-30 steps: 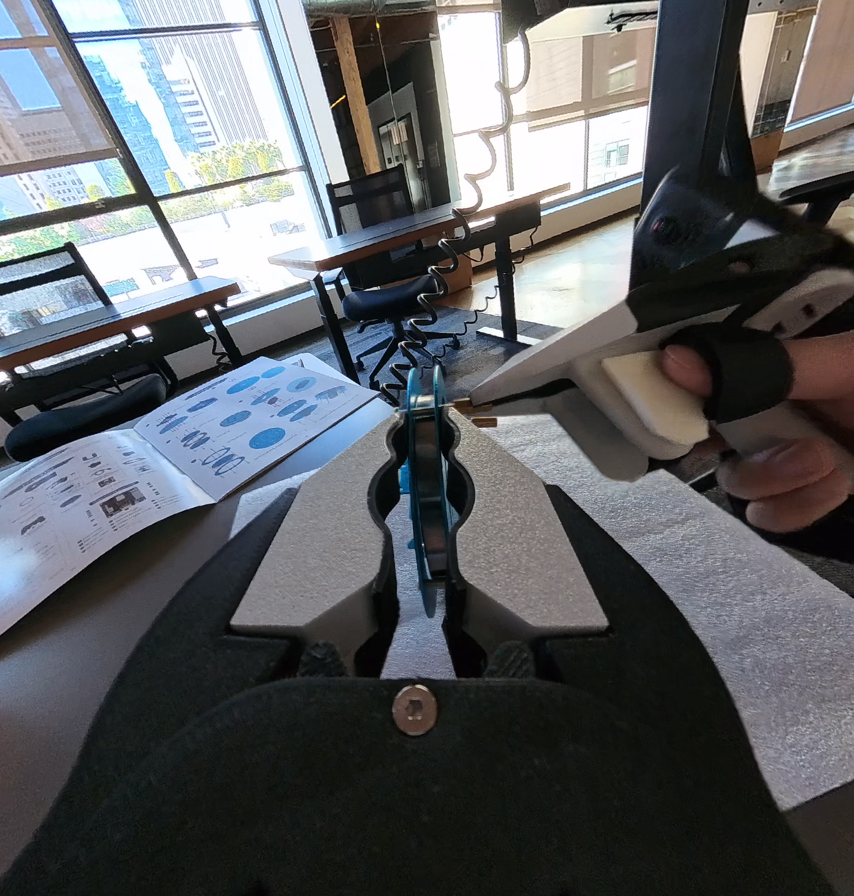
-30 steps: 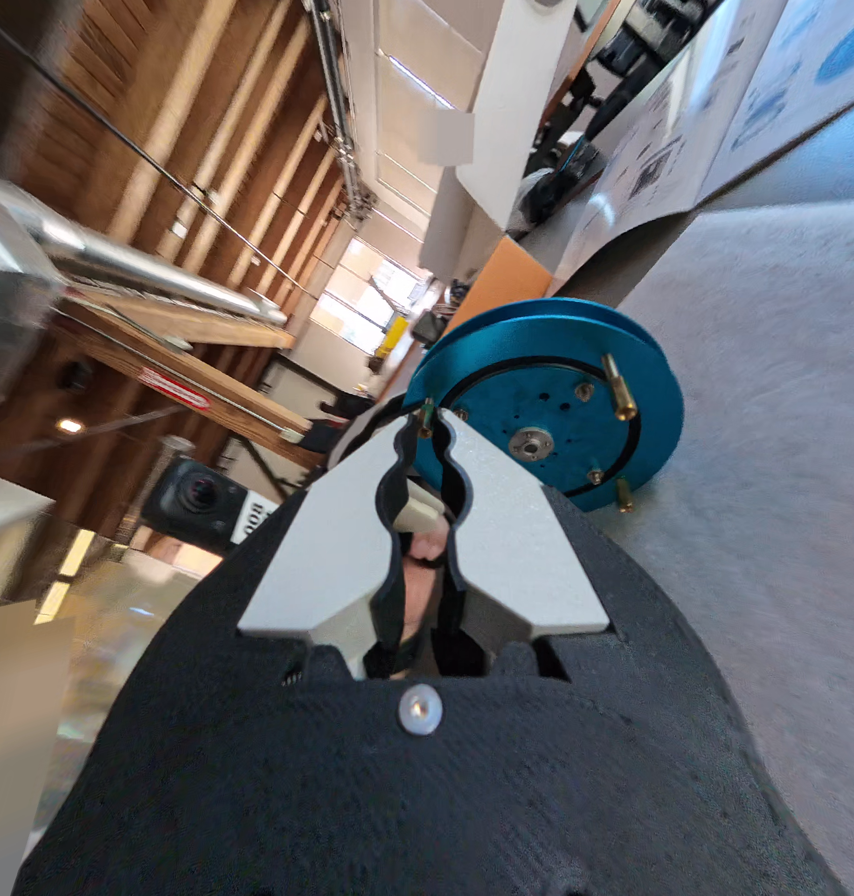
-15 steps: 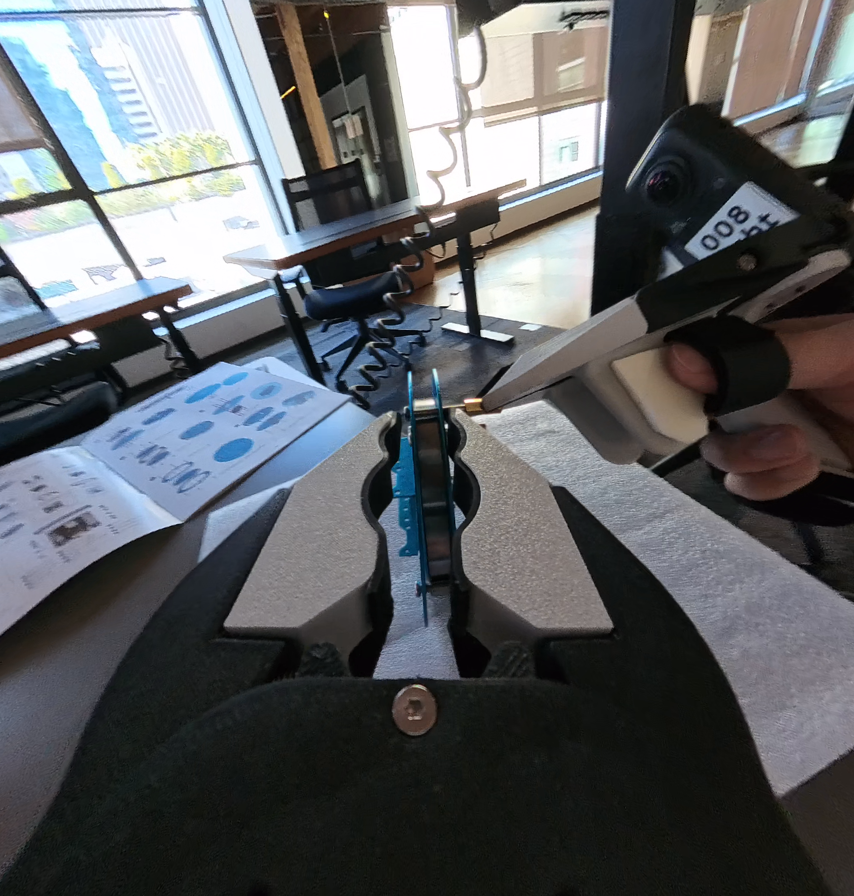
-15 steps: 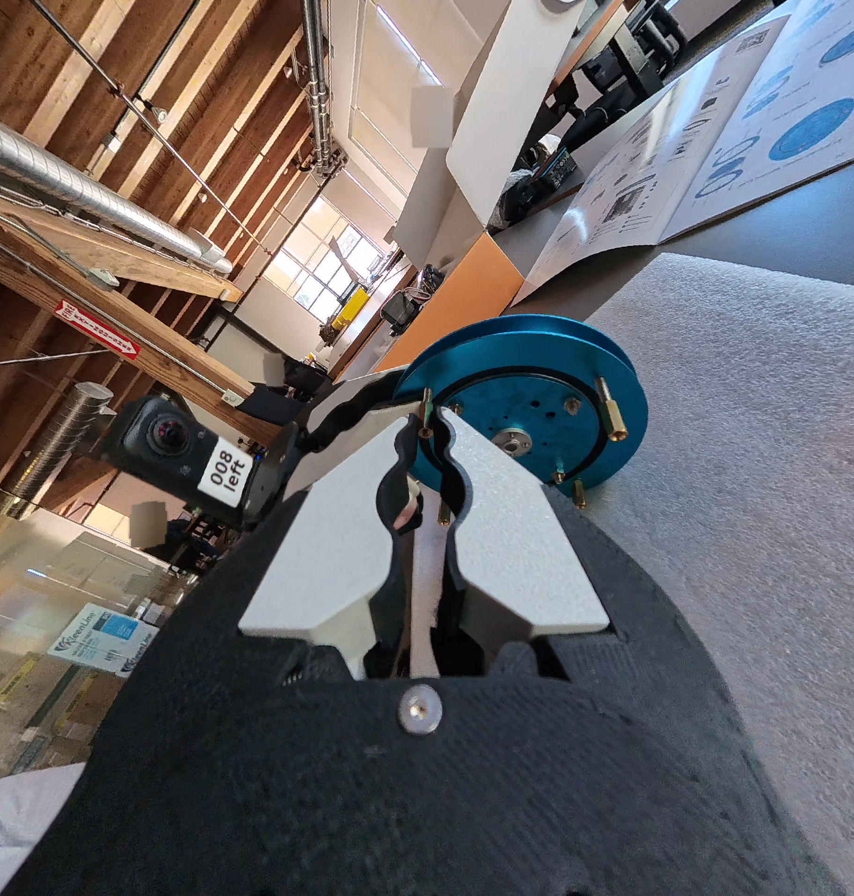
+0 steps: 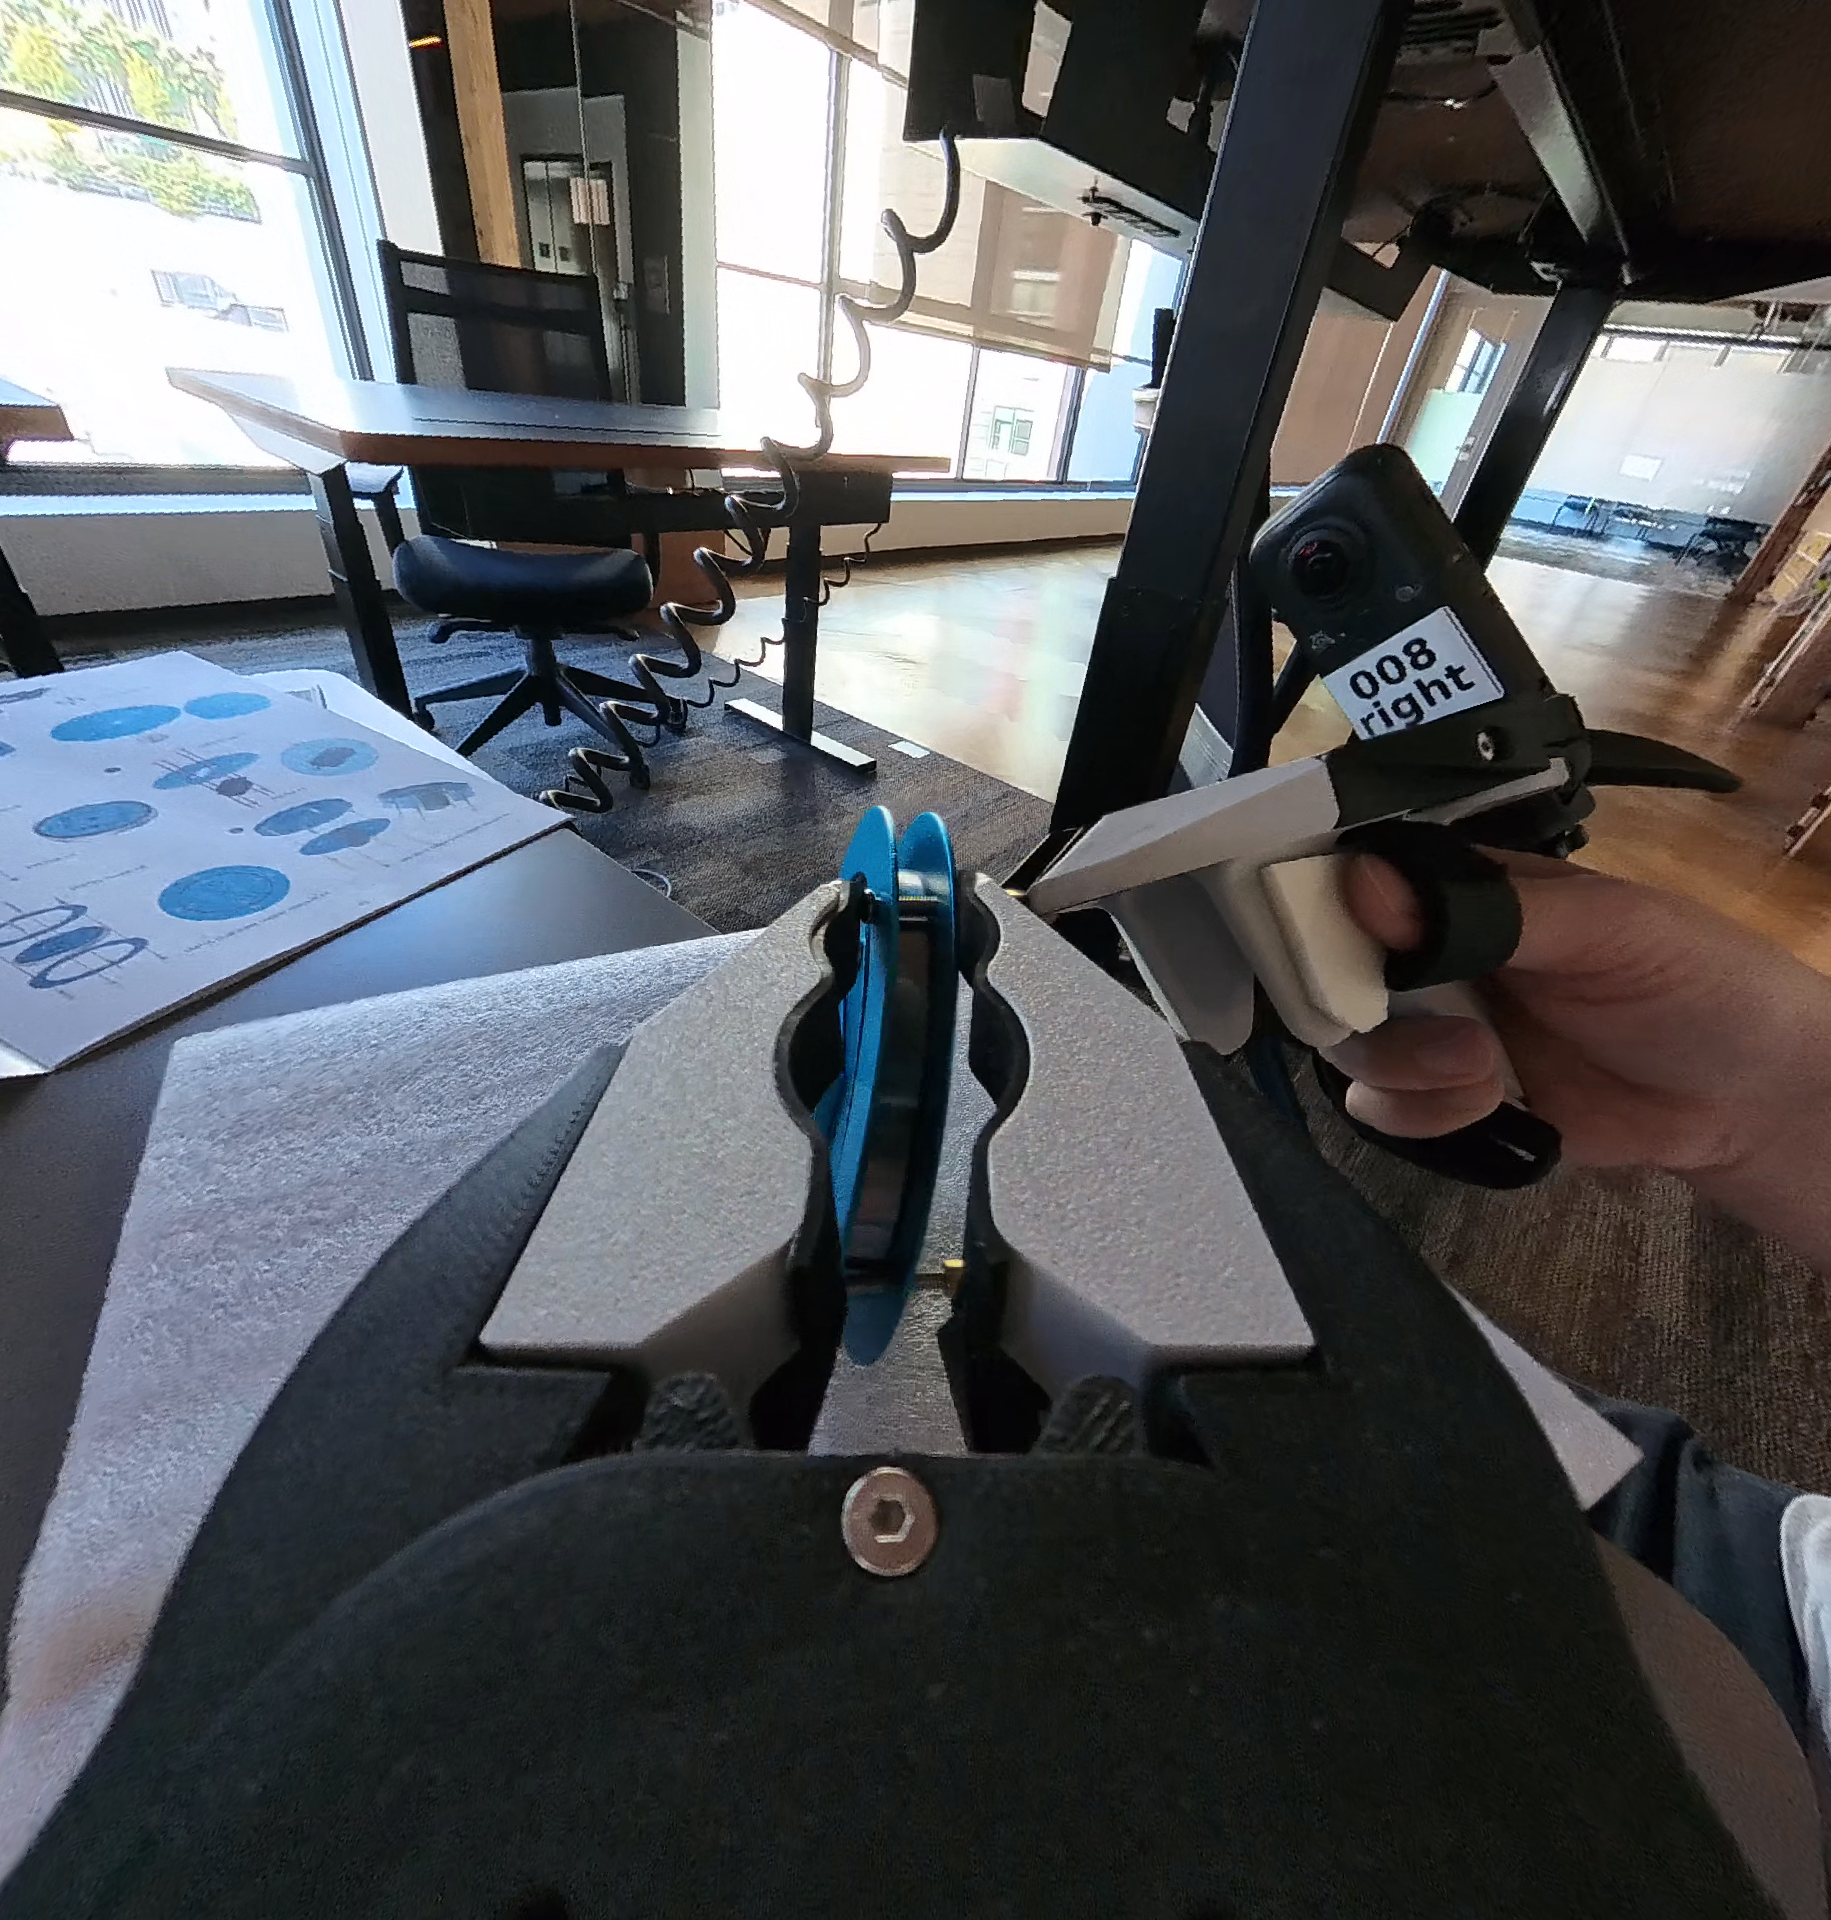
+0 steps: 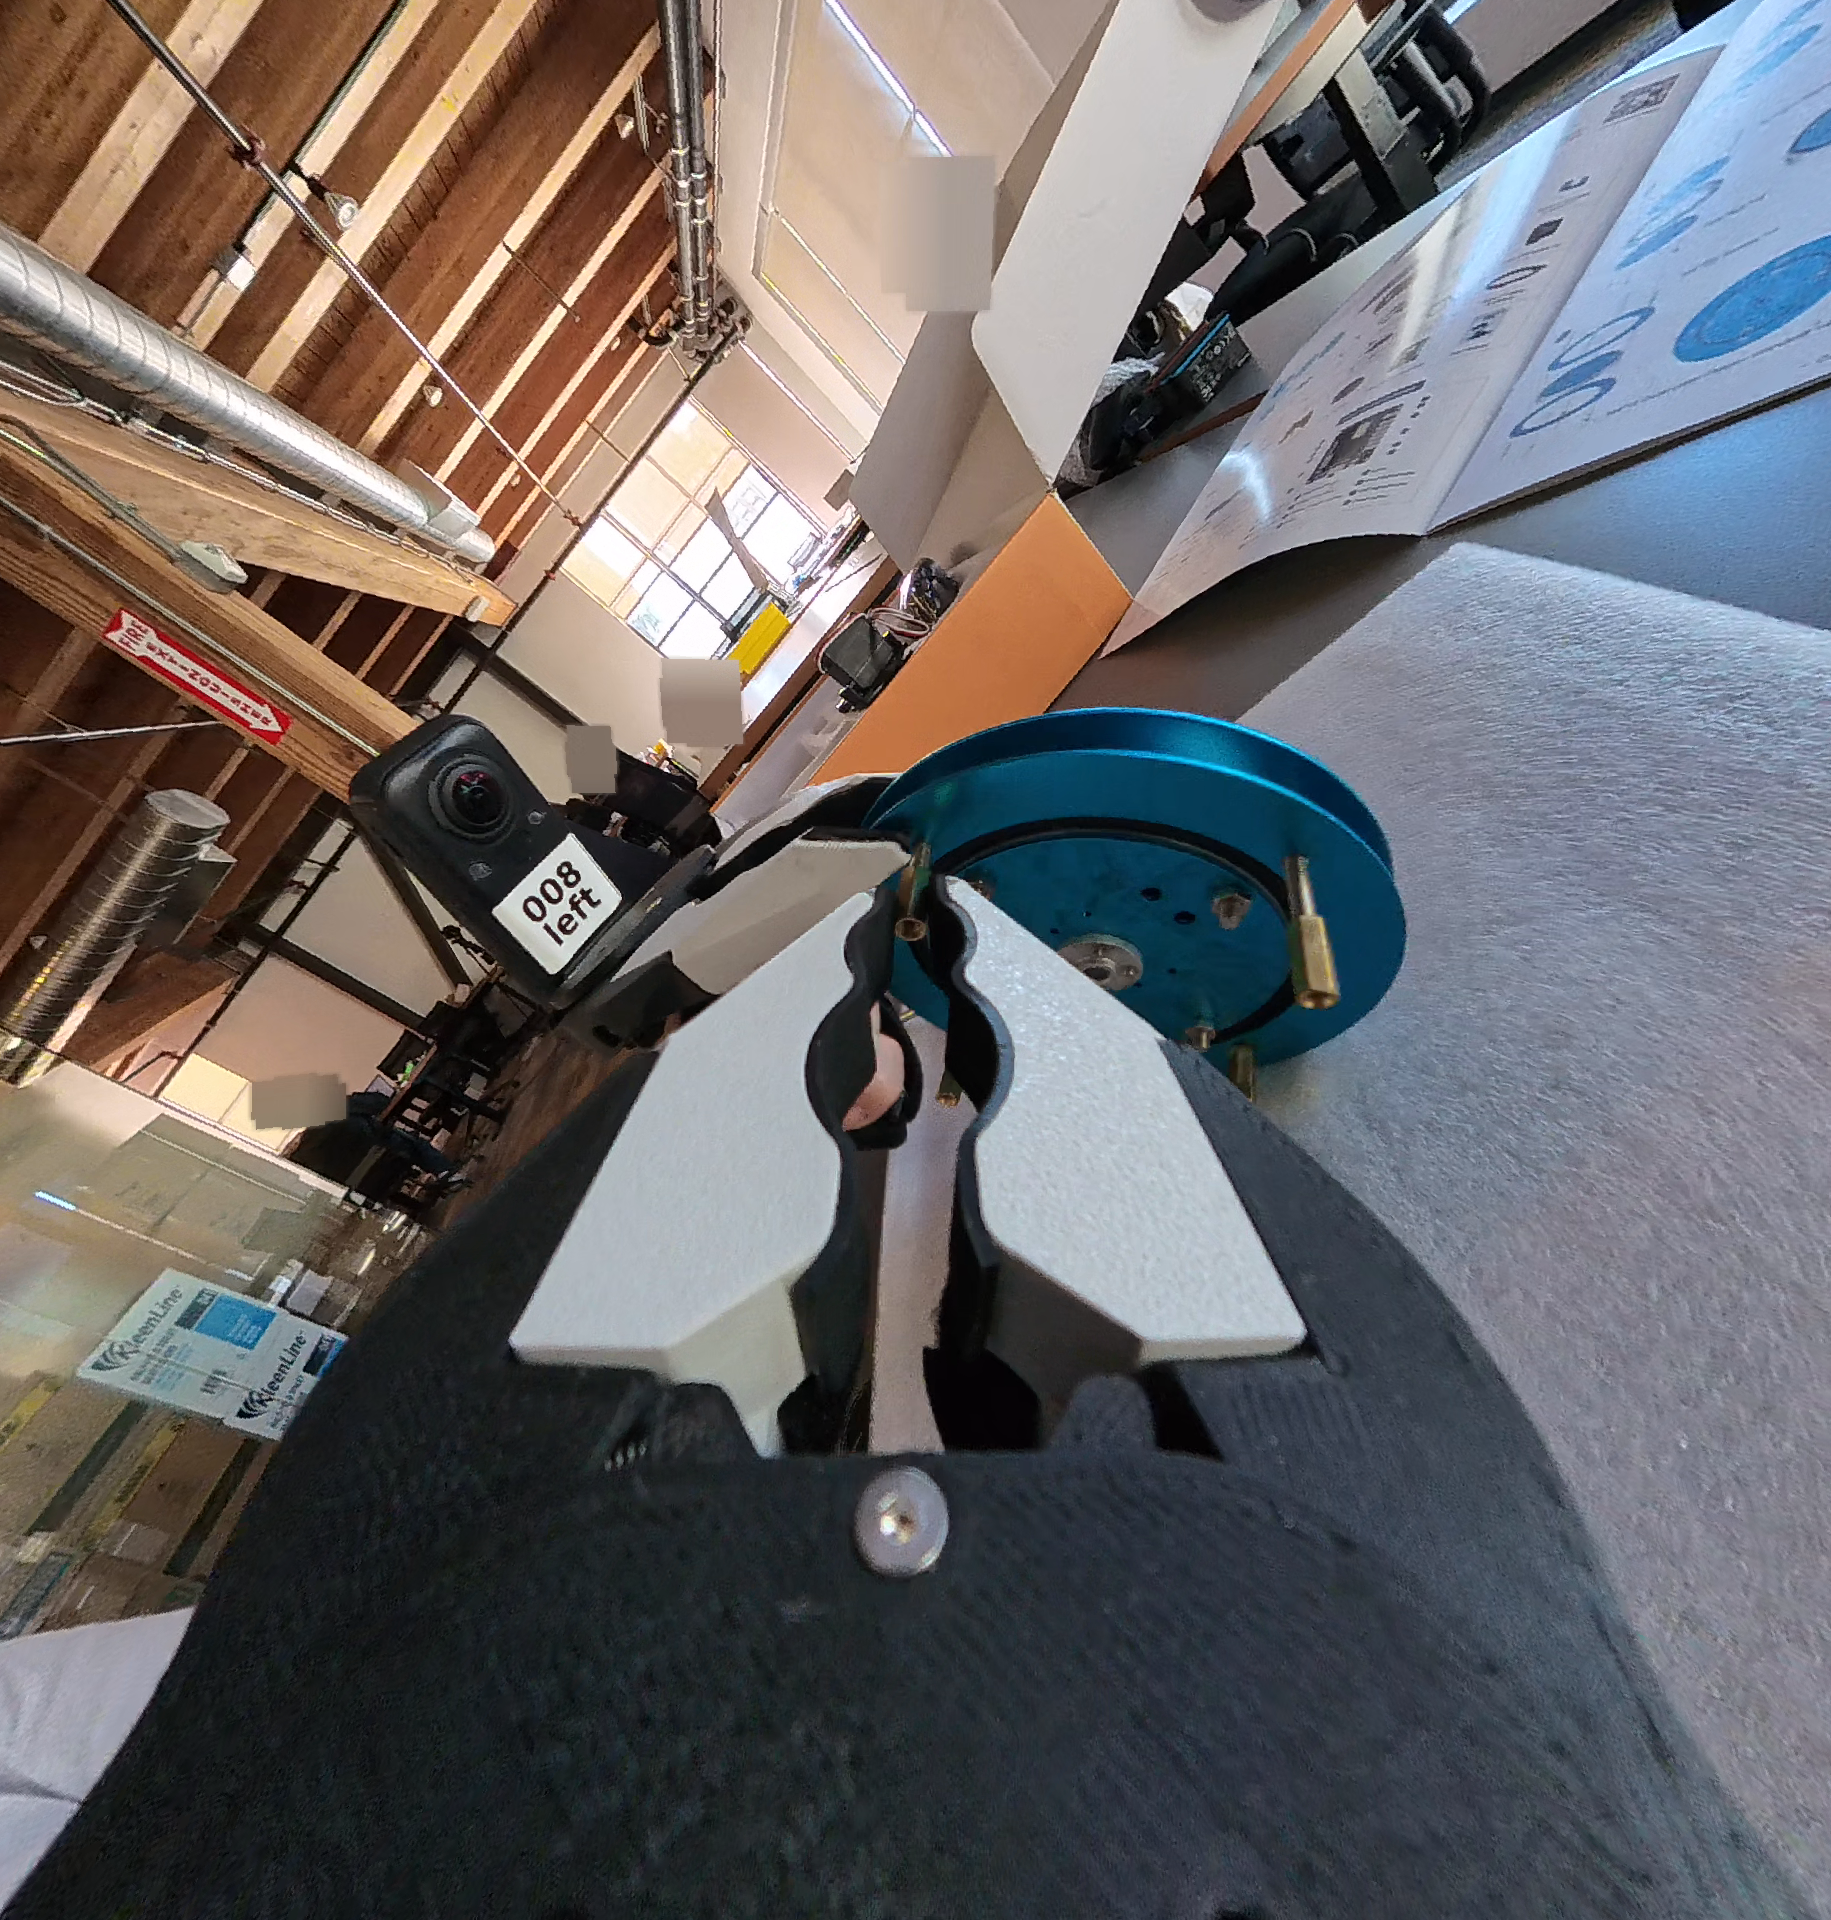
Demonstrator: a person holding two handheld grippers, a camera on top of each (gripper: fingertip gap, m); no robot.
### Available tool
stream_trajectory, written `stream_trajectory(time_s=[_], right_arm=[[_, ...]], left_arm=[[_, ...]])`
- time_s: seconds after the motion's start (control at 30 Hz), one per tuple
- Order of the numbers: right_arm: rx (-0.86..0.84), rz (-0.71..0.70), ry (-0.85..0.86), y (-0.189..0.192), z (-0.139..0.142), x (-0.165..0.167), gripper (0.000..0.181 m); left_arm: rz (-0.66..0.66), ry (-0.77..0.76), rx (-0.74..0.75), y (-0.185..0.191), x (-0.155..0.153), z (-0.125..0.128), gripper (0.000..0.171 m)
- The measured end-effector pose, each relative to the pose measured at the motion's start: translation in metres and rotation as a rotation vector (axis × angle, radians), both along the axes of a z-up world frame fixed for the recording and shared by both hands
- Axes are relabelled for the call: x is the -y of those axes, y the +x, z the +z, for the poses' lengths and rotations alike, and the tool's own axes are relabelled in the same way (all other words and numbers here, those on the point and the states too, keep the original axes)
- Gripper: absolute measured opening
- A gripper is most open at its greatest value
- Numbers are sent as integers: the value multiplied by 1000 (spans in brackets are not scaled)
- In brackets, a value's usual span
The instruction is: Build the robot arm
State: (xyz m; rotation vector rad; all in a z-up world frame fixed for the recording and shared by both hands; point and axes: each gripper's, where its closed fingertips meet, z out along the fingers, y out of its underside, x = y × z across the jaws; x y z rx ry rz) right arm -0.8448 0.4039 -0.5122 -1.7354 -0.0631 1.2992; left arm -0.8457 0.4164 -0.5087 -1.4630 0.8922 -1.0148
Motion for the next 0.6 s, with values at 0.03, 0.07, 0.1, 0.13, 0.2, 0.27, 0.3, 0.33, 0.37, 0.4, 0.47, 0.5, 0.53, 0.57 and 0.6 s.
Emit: stream_trajectory(time_s=[0.03, 0.07, 0.1, 0.13, 0.2, 0.27, 0.3, 0.33, 0.37, 0.4, 0.47, 0.5, 0.53, 0.57, 0.6], right_arm=[[-6, 2, 3, -1, 0, 0, 5], [-10, 5, 5, -1, 0, 1, 4], [-11, 7, 8, -1, 0, 1, 4], [-6, 8, 15, -2, 0, 1, 4], [48, 2, 56, -2, 0, 2, 4], [159, -20, 127, -1, 0, 3, 6], [226, -37, 177, 0, 2, 3, 9], [308, -60, 224, 2, 2, 3, 9], [390, -91, 274, 4, 4, 3, 7], [472, -107, 330, 5, 7, 5, 5], [651, -115, 397, 3, 4, 6, 6], [721, -113, 412, 1, 1, 6, 8], [772, -103, 416, -2, -2, 6, 9], [813, -102, 407, -3, -6, 5, 11], [840, -116, 394, -3, -8, 4, 7]], left_arm=[[0, -7, 7, -1, 0, 0, 16], [1, -12, 13, -1, 0, 0, 16], [5, -13, 18, -2, 1, 0, 16], [13, -7, 20, -2, 1, 0, 16], [29, 14, 15, -3, 1, 0, 16], [35, 26, 14, -3, 2, -1, 16], [37, 31, 13, -3, 2, -1, 16], [39, 36, 13, -3, 2, -1, 16], [39, 37, 14, -3, 2, -1, 16], [38, 36, 15, -3, 3, -1, 16], [38, 39, 14, -2, 3, -1, 16], [32, 38, 13, -2, 3, -1, 16], [29, 37, 13, -1, 4, -1, 16], [31, 38, 13, -2, 3, -1, 16], [34, 38, 13, -2, 3, -1, 16]])
